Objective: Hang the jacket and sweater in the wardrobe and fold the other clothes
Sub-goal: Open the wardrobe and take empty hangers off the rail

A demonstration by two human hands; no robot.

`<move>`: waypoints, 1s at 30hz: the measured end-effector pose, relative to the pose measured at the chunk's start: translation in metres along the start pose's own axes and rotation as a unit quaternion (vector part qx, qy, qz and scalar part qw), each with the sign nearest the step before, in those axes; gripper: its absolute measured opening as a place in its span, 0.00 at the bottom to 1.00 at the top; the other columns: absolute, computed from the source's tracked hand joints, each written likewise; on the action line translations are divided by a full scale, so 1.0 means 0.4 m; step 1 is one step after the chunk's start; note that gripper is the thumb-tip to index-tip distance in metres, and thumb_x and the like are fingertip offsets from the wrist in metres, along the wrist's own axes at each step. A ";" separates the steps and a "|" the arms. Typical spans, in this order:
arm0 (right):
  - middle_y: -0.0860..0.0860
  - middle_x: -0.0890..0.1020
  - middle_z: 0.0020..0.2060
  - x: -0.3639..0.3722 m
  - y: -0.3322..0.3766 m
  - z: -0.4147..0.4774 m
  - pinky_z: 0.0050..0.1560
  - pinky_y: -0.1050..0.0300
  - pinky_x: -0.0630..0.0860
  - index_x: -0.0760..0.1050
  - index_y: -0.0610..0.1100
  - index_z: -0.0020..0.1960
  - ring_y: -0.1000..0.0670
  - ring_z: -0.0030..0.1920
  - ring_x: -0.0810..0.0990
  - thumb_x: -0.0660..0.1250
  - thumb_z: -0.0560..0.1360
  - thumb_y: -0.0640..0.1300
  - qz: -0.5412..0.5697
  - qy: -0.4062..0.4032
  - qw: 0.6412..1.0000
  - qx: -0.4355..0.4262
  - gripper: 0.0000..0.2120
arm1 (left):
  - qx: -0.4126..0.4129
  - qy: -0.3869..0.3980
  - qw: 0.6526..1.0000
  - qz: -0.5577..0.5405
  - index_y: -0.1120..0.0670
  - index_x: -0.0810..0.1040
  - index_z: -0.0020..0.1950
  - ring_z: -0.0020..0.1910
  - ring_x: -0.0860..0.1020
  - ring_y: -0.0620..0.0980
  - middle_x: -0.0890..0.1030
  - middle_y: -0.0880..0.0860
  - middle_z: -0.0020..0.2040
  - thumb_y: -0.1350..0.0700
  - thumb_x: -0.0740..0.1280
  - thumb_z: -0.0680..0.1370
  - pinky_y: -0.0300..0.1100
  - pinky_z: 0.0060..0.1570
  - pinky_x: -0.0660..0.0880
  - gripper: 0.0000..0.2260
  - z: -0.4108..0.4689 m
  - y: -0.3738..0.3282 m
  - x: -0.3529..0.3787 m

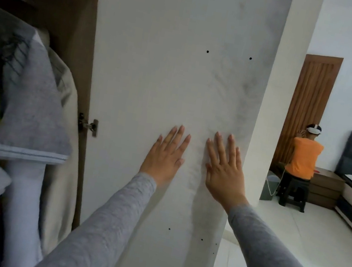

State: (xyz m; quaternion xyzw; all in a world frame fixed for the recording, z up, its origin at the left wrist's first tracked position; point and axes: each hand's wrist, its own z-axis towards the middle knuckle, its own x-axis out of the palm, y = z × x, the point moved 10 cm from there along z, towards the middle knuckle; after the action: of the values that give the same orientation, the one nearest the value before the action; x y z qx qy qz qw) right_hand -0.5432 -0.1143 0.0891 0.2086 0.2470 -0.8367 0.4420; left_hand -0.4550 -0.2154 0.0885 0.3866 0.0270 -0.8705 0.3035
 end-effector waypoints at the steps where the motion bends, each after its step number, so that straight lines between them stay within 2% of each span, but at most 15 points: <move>1: 0.46 0.53 0.77 -0.001 -0.001 0.002 0.74 0.45 0.43 0.53 0.44 0.77 0.39 0.76 0.49 0.58 0.75 0.44 0.004 -0.004 1.000 -0.002 0.32 | 0.000 0.009 1.000 0.000 0.55 0.60 0.75 0.73 0.63 0.56 0.61 0.58 0.75 0.48 0.54 0.76 0.56 0.64 0.67 0.28 0.000 -0.001 -0.004; 3: 0.45 0.57 0.76 -0.007 0.000 0.005 0.74 0.44 0.47 0.56 0.43 0.76 0.39 0.75 0.51 0.59 0.74 0.44 0.010 -0.009 1.000 -0.009 0.32 | 0.008 0.013 1.000 -0.005 0.54 0.54 0.77 0.75 0.57 0.56 0.51 0.55 0.76 0.50 0.56 0.77 0.57 0.68 0.62 0.28 -0.003 -0.006 -0.010; 5: 0.43 0.60 0.75 -0.016 0.003 0.008 0.73 0.43 0.50 0.59 0.42 0.75 0.37 0.74 0.55 0.61 0.72 0.44 0.022 -0.013 1.000 -0.010 0.31 | 0.014 0.026 1.000 -0.002 0.51 0.44 0.77 0.77 0.47 0.53 0.39 0.51 0.75 0.53 0.56 0.80 0.54 0.72 0.53 0.29 -0.006 -0.006 -0.013; 7: 0.42 0.63 0.74 -0.023 -0.001 0.011 0.72 0.42 0.53 0.63 0.41 0.73 0.36 0.74 0.58 0.60 0.70 0.43 0.036 -0.006 0.999 -0.008 0.31 | 0.005 0.039 0.999 -0.002 0.50 0.40 0.76 0.77 0.41 0.50 0.36 0.50 0.76 0.54 0.53 0.81 0.49 0.73 0.48 0.28 -0.005 -0.006 -0.026; 12: 0.41 0.68 0.71 -0.044 0.030 0.034 0.70 0.41 0.55 0.69 0.39 0.69 0.35 0.71 0.63 0.51 0.67 0.41 0.067 0.016 0.997 -0.045 0.31 | -0.047 0.057 0.997 -0.012 0.52 0.43 0.77 0.77 0.44 0.48 0.41 0.53 0.78 0.54 0.54 0.82 0.50 0.74 0.49 0.28 -0.025 0.023 -0.054; 15: 0.41 0.71 0.69 -0.058 0.071 0.057 0.70 0.39 0.55 0.73 0.39 0.66 0.35 0.70 0.66 0.52 0.65 0.41 0.091 0.038 0.993 -0.061 0.31 | -0.094 0.040 0.994 -0.024 0.53 0.45 0.78 0.77 0.43 0.48 0.42 0.52 0.78 0.55 0.53 0.82 0.48 0.75 0.45 0.27 -0.062 0.076 -0.106; 17: 0.41 0.67 0.71 -0.068 0.109 0.074 0.72 0.38 0.54 0.71 0.40 0.68 0.35 0.72 0.62 0.57 0.66 0.39 0.132 0.052 0.988 -0.064 0.30 | -0.115 0.028 0.993 -0.022 0.53 0.47 0.78 0.77 0.44 0.49 0.43 0.52 0.78 0.56 0.54 0.82 0.47 0.75 0.45 0.26 -0.094 0.111 -0.144; 18: 0.42 0.62 0.74 -0.070 0.137 0.081 0.73 0.39 0.51 0.67 0.41 0.71 0.37 0.75 0.56 0.59 0.68 0.39 0.150 0.064 0.984 -0.069 0.30 | -0.123 0.019 0.992 -0.017 0.54 0.48 0.77 0.77 0.45 0.49 0.44 0.53 0.78 0.56 0.55 0.81 0.48 0.75 0.46 0.26 -0.114 0.132 -0.167; 20: 0.45 0.52 0.77 -0.085 0.207 0.098 0.74 0.43 0.46 0.56 0.45 0.76 0.42 0.77 0.46 0.59 0.74 0.41 0.199 0.096 0.971 -0.085 0.31 | -0.150 0.000 0.989 -0.007 0.56 0.52 0.77 0.77 0.48 0.50 0.48 0.54 0.78 0.56 0.56 0.81 0.49 0.74 0.49 0.26 -0.164 0.182 -0.221; 22: 0.48 0.48 0.77 -0.121 0.288 0.117 0.75 0.46 0.47 0.51 0.47 0.77 0.45 0.77 0.44 0.57 0.76 0.43 0.252 0.099 0.957 -0.103 0.31 | -0.189 -0.020 0.982 0.012 0.57 0.55 0.76 0.76 0.52 0.52 0.53 0.55 0.77 0.56 0.56 0.80 0.47 0.74 0.52 0.25 -0.232 0.238 -0.285; 26: 0.47 0.53 0.77 -0.225 0.458 0.135 0.75 0.49 0.51 0.54 0.46 0.76 0.46 0.77 0.49 0.57 0.77 0.42 0.373 0.095 0.912 -0.141 0.29 | -0.264 -0.048 0.962 0.049 0.56 0.57 0.76 0.75 0.55 0.51 0.55 0.54 0.77 0.55 0.56 0.81 0.44 0.73 0.55 0.23 -0.391 0.338 -0.427; 27: 0.46 0.55 0.76 -0.236 0.465 0.135 0.75 0.49 0.53 0.56 0.46 0.75 0.46 0.76 0.51 0.58 0.77 0.42 0.383 0.094 0.907 -0.146 0.28 | -0.268 -0.065 0.960 0.053 0.57 0.59 0.75 0.75 0.56 0.51 0.57 0.54 0.77 0.54 0.55 0.81 0.45 0.72 0.57 0.23 -0.402 0.341 -0.446; 28: 0.46 0.56 0.76 -0.292 0.555 0.133 0.74 0.49 0.55 0.58 0.45 0.75 0.45 0.76 0.53 0.59 0.76 0.42 0.422 0.086 0.885 -0.175 0.28 | -0.296 -0.078 0.948 0.087 0.57 0.61 0.74 0.74 0.59 0.52 0.60 0.55 0.76 0.54 0.56 0.81 0.47 0.71 0.60 0.22 -0.483 0.379 -0.527; 30: 0.44 0.58 0.75 -0.338 0.618 0.132 0.72 0.50 0.57 0.59 0.43 0.74 0.45 0.75 0.55 0.59 0.77 0.42 0.459 0.089 0.862 -0.196 0.27 | -0.330 -0.116 0.931 0.100 0.59 0.66 0.72 0.71 0.64 0.55 0.65 0.57 0.73 0.55 0.57 0.80 0.48 0.68 0.63 0.20 -0.553 0.410 -0.614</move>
State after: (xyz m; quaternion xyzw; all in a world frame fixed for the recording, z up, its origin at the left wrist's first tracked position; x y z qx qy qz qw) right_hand -0.2712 -0.1802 0.1511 0.2814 0.3205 -0.4514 0.7838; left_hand -0.0928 -0.1623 0.1340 0.1612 0.2386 -0.8164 0.5005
